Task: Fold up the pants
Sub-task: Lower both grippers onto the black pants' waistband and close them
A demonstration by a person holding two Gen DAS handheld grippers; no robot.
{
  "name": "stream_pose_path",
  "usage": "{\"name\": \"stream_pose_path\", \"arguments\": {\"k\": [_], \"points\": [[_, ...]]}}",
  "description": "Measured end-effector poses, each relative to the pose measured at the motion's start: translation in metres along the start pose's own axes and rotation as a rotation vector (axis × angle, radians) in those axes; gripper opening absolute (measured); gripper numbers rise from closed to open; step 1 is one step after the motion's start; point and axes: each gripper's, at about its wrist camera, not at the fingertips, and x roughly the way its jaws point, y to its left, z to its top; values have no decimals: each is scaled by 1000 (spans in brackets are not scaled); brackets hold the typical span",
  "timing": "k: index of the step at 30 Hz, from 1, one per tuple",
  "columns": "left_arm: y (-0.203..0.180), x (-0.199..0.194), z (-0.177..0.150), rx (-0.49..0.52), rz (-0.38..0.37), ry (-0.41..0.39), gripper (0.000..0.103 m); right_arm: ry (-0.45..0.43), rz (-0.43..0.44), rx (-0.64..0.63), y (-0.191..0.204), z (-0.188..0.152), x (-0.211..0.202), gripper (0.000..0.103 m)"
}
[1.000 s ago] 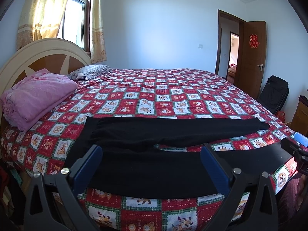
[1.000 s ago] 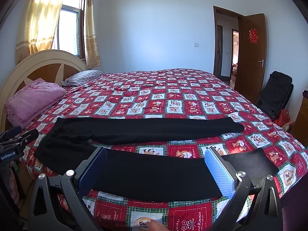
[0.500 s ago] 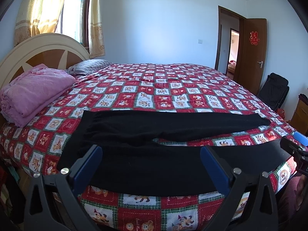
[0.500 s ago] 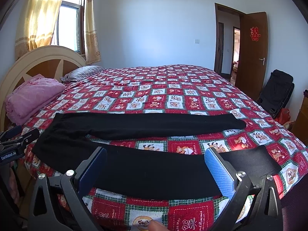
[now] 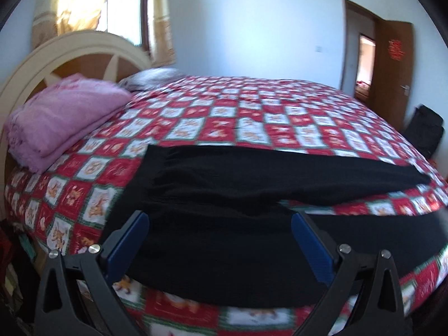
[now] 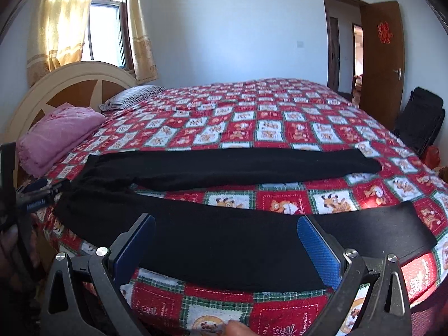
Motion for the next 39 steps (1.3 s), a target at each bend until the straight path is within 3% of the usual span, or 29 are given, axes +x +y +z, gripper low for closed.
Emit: {"name": "stream_pose_path", "arguments": {"k": [3,6,11,14,18,21,25,30,32,34,37,39], "points": [[38,32,12,-73,18,48,103,29,-25,29,-19,-1,18,102],[60,61,28,-64,61,77,103,43,-54,58,-38,0,32,102],[86,109,61,-61,53,109,103,58,-97,64,-61,9,47,99],[98,137,75,-62,-4,127,102,57,-106,45,-71,18,52,93],[104,170,84,-41,-51,174,86,69,-156,26,-93,33,67,79],[112,190,85,-58,-61,209,84,74,-174,46,-107,41,76,78],[116,203,86,-68,-98,231,66,85,-203,41,-120,49,90,74],[112,218,89,-36,-93,250,64,111,-220,53,-132,52,105,69],[115,225,89,-42,-88,268,50,115,-222,52,-135,53,109,67],[119,230,88,-57,-101,280,46,122,-221,52,-139,53,112,60],[123,230,89,-73,-105,271,45,131,-229,67,-148,53,114,58],[124,227,92,-58,-56,247,46,139,-227,92,-157,54,114,58]]}}
